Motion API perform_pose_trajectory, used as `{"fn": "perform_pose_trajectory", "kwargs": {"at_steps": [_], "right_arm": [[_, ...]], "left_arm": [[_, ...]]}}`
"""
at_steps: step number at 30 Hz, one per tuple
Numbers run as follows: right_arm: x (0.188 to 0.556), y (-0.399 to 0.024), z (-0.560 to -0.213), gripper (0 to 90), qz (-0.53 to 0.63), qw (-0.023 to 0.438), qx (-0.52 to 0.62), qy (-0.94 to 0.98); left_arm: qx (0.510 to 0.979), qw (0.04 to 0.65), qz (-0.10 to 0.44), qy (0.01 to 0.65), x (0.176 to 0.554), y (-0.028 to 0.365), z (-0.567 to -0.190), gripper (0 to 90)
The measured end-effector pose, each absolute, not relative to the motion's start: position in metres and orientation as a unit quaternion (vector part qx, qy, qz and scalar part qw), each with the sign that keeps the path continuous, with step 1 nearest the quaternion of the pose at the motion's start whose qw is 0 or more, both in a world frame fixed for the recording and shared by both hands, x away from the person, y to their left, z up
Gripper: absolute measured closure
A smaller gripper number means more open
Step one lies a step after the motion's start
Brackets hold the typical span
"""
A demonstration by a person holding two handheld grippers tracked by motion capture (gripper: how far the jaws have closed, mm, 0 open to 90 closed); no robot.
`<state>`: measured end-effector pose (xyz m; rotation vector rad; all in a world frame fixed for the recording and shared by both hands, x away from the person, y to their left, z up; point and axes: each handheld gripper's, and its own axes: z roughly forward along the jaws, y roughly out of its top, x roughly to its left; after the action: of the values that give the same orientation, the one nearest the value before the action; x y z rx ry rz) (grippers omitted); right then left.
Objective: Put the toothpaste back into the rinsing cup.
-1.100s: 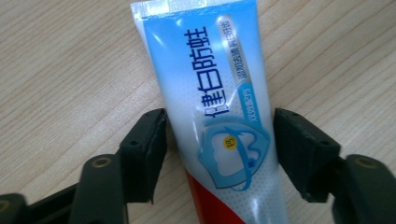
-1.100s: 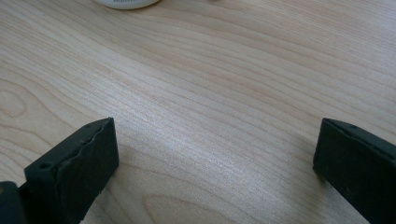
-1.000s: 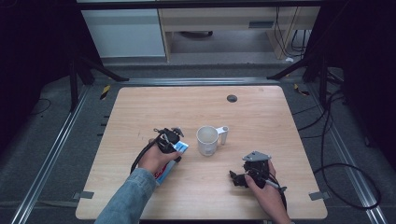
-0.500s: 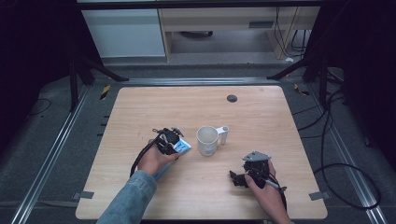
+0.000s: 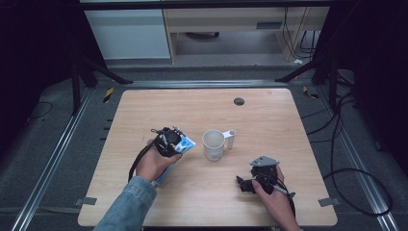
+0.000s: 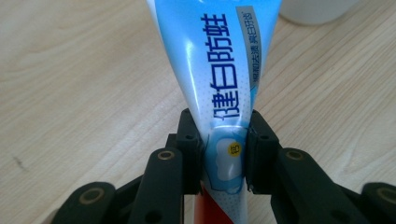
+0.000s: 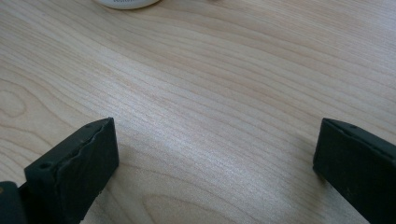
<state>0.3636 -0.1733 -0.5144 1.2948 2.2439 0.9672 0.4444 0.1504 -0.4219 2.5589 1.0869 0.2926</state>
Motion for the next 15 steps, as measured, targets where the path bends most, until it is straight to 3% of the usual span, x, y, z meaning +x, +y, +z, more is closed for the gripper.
{"fn": "perform_pose_trajectory", "kwargs": {"at_steps": [15], "right_arm": [[0.364,-0.174,-0.515,0.3,0.343,0.194,0.455,0.799]], "left_arm": [[0.896,0.209,0.110,0.376,0.444,0.150,-0.394,71.3]]}}
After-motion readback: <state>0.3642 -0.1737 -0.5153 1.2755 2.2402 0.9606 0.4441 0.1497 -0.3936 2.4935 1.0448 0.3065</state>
